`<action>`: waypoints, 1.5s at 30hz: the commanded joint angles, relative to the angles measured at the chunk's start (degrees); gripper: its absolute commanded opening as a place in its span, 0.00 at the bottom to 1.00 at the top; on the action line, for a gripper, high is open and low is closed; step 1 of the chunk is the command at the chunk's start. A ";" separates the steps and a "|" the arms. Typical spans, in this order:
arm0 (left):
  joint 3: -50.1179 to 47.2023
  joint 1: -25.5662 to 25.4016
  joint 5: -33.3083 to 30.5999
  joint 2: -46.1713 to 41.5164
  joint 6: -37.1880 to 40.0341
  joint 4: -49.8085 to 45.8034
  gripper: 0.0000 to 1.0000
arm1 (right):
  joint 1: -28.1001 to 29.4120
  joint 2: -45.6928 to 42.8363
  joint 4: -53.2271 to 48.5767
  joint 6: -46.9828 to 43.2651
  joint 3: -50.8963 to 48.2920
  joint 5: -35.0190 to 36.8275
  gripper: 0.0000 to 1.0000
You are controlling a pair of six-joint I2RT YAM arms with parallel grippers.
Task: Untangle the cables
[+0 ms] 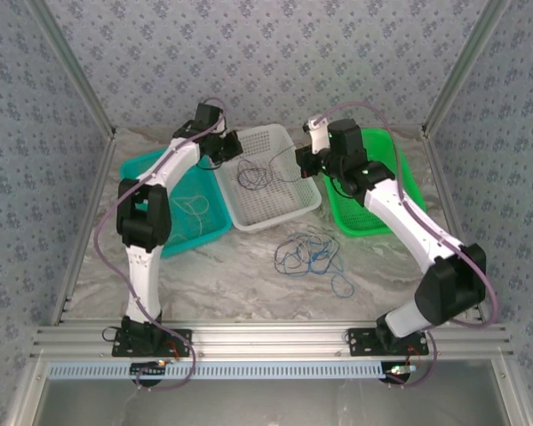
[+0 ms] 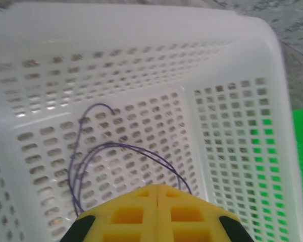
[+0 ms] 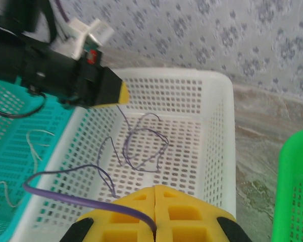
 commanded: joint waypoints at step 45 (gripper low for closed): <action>-48.61 -12.67 -5.39 -45.80 12.33 19.84 0.99 | 1.23 -11.76 -22.55 7.31 -12.22 -6.19 0.66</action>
